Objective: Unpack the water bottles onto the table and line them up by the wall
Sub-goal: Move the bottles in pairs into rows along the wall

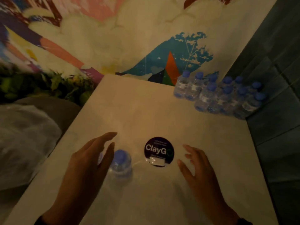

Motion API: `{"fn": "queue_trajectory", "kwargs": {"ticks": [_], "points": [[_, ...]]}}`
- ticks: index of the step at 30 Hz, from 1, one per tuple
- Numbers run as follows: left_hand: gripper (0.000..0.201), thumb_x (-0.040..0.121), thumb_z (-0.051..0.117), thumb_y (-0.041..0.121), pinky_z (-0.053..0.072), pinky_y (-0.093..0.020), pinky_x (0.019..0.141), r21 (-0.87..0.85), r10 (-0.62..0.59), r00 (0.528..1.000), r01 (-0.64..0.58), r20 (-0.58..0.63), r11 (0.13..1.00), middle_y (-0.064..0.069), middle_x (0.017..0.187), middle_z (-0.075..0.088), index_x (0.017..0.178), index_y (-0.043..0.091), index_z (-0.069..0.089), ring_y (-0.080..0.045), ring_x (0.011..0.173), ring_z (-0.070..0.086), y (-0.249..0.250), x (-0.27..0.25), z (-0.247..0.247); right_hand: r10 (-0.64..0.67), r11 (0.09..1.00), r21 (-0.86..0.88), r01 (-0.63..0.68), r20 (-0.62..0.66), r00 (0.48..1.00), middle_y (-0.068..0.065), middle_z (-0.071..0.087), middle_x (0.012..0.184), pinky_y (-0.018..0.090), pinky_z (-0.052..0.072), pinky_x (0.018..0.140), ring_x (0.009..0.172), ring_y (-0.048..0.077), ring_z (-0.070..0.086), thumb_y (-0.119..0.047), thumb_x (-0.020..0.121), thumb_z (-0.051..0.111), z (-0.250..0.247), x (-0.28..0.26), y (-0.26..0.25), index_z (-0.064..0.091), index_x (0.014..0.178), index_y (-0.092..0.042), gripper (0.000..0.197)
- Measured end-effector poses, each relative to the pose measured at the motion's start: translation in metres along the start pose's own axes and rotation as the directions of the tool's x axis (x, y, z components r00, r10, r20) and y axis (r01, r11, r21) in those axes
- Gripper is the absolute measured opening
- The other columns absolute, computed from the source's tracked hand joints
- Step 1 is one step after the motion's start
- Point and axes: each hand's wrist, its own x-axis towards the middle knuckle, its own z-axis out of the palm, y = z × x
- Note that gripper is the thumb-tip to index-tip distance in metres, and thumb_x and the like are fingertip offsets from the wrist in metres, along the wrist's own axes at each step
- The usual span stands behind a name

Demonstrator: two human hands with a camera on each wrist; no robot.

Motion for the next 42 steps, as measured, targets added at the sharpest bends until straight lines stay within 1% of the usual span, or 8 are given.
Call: {"fn": "queue_trajectory", "kwargs": {"ticks": [6,10,14,22,26,30,35,42], "points": [[0.040,0.083,0.058,0.025,0.048,-0.032,0.088,0.166,-0.065,0.994,0.051,0.084,0.985,-0.011,0.118,0.066,0.121,0.013,0.056,-0.021,0.101,0.065,-0.072,-0.038,-0.024,-0.103,0.993,0.067,0.097,0.084,0.991,-0.001,0.045,0.135,0.034,0.045,0.100,0.120,0.012,0.049,-0.057,0.081,0.044,0.061,-0.023,-0.054,0.039,0.130,-0.029,0.057],[0.057,0.081,0.066,0.023,0.039,-0.024,0.094,0.164,-0.100,0.985,0.077,0.137,0.984,-0.009,0.132,0.055,0.132,0.015,0.043,-0.021,0.116,0.056,-0.096,-0.043,-0.012,-0.165,0.984,0.100,0.149,0.170,0.972,-0.003,0.037,0.140,0.022,0.036,0.098,0.124,0.007,0.039,-0.042,0.087,0.058,0.087,-0.016,-0.081,0.032,0.136,-0.030,0.057],[0.066,0.081,0.066,0.024,0.036,-0.018,0.094,0.069,-0.023,0.985,0.011,0.172,0.998,-0.003,0.135,0.051,0.138,0.021,0.034,-0.012,0.118,0.052,-0.096,-0.031,0.001,-0.210,0.975,0.120,0.188,0.213,0.954,-0.001,0.039,0.140,0.024,0.038,0.100,0.123,0.012,0.042,-0.034,0.086,0.062,0.107,0.000,-0.092,0.031,0.135,-0.029,0.058],[0.037,0.083,0.064,0.013,0.038,0.000,0.072,0.018,-0.057,0.982,0.055,0.182,0.998,-0.003,0.109,0.063,0.118,0.017,0.055,-0.012,0.096,0.061,-0.102,-0.006,0.013,-0.215,0.974,0.131,0.185,0.273,0.938,0.006,0.059,0.124,0.027,0.044,0.092,0.111,0.021,0.056,-0.019,0.090,0.056,0.107,0.015,-0.084,0.045,0.124,-0.019,0.036],[0.043,0.071,0.072,-0.003,0.047,-0.017,0.072,0.067,-0.017,0.980,0.004,0.200,0.998,-0.010,0.097,0.068,0.109,0.014,0.062,-0.019,0.078,0.065,-0.087,0.004,0.012,-0.192,0.977,0.145,0.158,0.261,0.946,0.004,0.058,0.124,0.010,0.032,0.086,0.112,0.015,0.054,-0.017,0.089,0.057,0.084,0.024,-0.063,0.047,0.122,-0.018,0.035],[0.047,0.068,0.074,-0.004,0.055,-0.034,0.072,0.096,-0.001,0.973,-0.022,0.231,0.995,-0.014,0.098,0.069,0.111,0.011,0.061,-0.022,0.079,0.065,-0.058,0.032,0.029,-0.144,0.983,0.135,0.125,0.147,0.979,0.001,0.063,0.110,0.013,0.036,0.082,0.099,0.010,0.056,-0.014,0.085,0.063,0.036,0.055,-0.036,0.054,0.114,-0.017,0.031],[0.043,0.077,0.068,0.003,0.050,-0.028,0.075,0.035,0.122,0.976,-0.130,0.181,0.991,-0.010,0.103,0.067,0.117,0.013,0.057,-0.016,0.084,0.061,-0.006,0.100,0.072,-0.104,0.995,-0.001,0.104,0.036,0.994,0.009,0.065,0.112,0.012,0.035,0.076,0.097,0.014,0.057,-0.010,0.084,0.063,-0.021,0.133,0.010,0.055,0.115,-0.009,0.032],[0.034,0.087,0.058,0.012,0.046,-0.029,0.082,-0.051,0.204,0.964,-0.198,0.173,0.979,-0.010,0.109,0.064,0.120,0.016,0.054,-0.018,0.093,0.058,0.064,0.212,0.156,-0.116,0.985,-0.141,0.102,-0.100,0.988,0.017,0.064,0.092,0.027,0.032,0.061,0.084,0.029,0.059,-0.005,0.084,0.059,-0.051,0.246,0.066,0.053,0.090,0.000,0.010]]}}
